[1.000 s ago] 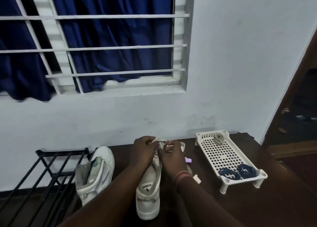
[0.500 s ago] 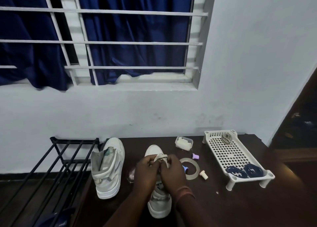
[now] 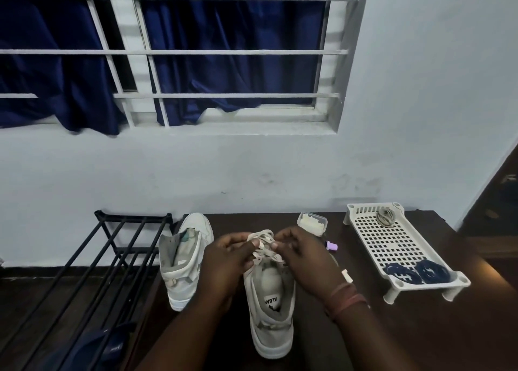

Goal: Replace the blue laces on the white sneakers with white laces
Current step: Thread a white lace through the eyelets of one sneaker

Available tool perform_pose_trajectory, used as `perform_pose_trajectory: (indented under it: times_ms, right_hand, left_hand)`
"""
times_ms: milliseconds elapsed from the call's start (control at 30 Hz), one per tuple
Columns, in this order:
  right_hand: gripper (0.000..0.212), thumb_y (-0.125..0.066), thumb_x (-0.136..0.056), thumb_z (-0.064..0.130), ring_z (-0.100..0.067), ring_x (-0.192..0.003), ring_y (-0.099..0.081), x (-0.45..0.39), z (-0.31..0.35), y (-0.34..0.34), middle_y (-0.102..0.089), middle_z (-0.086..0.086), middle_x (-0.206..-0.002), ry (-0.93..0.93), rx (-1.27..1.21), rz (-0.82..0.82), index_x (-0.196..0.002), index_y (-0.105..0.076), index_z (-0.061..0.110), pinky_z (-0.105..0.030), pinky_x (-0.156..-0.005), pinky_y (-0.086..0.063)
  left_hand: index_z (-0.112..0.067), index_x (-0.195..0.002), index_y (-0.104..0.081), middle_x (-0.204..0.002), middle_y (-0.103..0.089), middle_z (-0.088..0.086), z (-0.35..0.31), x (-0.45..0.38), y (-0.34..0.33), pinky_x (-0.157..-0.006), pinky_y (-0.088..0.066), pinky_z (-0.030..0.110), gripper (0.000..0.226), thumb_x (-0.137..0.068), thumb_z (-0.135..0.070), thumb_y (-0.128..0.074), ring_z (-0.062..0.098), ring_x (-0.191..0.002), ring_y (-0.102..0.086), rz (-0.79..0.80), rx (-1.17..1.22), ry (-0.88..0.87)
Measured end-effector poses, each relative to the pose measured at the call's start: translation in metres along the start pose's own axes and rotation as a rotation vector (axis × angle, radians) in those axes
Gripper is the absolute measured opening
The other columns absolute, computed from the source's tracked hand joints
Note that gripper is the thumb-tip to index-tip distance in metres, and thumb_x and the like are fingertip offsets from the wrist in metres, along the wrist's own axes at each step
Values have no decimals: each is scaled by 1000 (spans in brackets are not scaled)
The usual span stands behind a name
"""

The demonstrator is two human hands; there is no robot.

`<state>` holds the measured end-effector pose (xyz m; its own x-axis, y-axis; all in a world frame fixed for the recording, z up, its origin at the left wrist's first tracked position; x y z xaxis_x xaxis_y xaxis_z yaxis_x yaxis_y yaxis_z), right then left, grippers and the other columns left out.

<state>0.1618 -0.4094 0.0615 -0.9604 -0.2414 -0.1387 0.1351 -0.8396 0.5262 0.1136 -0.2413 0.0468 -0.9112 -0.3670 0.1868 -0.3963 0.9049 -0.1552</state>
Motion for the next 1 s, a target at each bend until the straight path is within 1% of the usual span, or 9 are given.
perform_pose_trajectory:
  times_ms: [167, 333, 500, 567, 667, 733, 800, 900, 1000]
  right_hand:
    - [36, -60, -89, 52, -4, -72, -64, -3, 10, 17, -69, 4, -72, -27, 118, -15, -81, -68, 18, -19, -66, -46]
    - [30, -66, -92, 34, -2, -45, -53, -8, 1, 23, -58, 10, -47, -149, -220, -85, -76, -69, 9, -23, -54, -40]
    - [11, -58, -96, 21, -8, -60, -55, -9, 5, 35, -62, 10, -75, -59, -536, -529, -104, -66, 20, -27, -63, -48]
    - [19, -51, -99, 20, -15, -57, -49, -8, 9, 29, -59, 1, -77, 2, -483, -460, -112, -62, 29, -28, -56, -44]
    - [27, -48, -101, 10, -9, -74, -61, -5, 15, 16, -66, 2, -87, 108, -387, -278, -115, -64, 26, -21, -71, -48]
    - [28, -47, -100, 4, -1, -85, -64, -1, 21, 8, -70, 4, -89, 180, -292, -152, -116, -64, 20, -13, -79, -47]
    - [26, -50, -99, 5, -8, -88, -68, 1, 28, -1, -73, 7, -89, 235, -211, -24, -115, -63, 21, -20, -83, -51]
    - [14, -60, -93, 5, -9, -80, -70, 0, 33, -11, -75, 1, -84, 203, -306, 101, -101, -64, 17, -25, -76, -54]
    - [9, -70, -86, 10, -2, -59, -59, -7, 19, -6, -69, 4, -73, 129, -251, 36, -87, -66, 17, -25, -62, -48]
  left_hand:
    - [-11, -100, -72, -96, -76, 12, -4, -14, 21, -78, -59, 35, 9, -91, -10, -71, 17, -81, -69, -28, 106, 126]
    - [-9, -98, -71, -89, -77, 8, -24, -22, 39, -68, -56, 27, 9, -93, -4, -67, 15, -78, -72, -95, -46, 19]
    - [-17, -91, -74, -73, -71, -8, -33, -26, 53, -60, -42, 19, 9, -86, -10, -72, 0, -64, -63, -230, -563, -201]
    - [-22, -97, -74, -90, -69, -13, -35, -25, 58, -64, -38, 15, 16, -88, -10, -68, 1, -77, -60, -299, -749, -258]
    - [-21, -107, -72, -110, -67, -8, -44, -24, 60, -71, -37, 11, 38, -88, 4, -51, 1, -88, -55, -336, -783, -335]
    - [-27, -116, -69, -119, -64, -11, -46, -25, 55, -71, -38, 4, 50, -86, 7, -47, -1, -93, -58, -224, -725, -330]
    - [-34, -128, -63, -123, -65, -14, -44, -20, 36, -78, -44, 6, 47, -91, -4, -59, -3, -101, -61, 50, -712, -376]
    - [-33, -128, -67, -111, -74, -11, -29, -11, 5, -93, -53, 24, 38, -92, -20, -71, 4, -105, -68, 419, -708, -443]
    - [-31, -105, -78, -85, -77, -13, -30, -21, 10, -83, -57, 36, 20, -93, -21, -67, 4, -83, -72, 223, -762, -528]
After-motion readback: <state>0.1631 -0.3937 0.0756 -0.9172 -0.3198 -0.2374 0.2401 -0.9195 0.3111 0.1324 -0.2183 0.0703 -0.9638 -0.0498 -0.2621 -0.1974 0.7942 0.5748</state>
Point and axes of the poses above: each hand's wrist, its own x-axis away from the middle knuckle, its own y-axis out of the back of the hand, z = x × y, the point moved 4 cm from there along -x, towards the middle knuckle
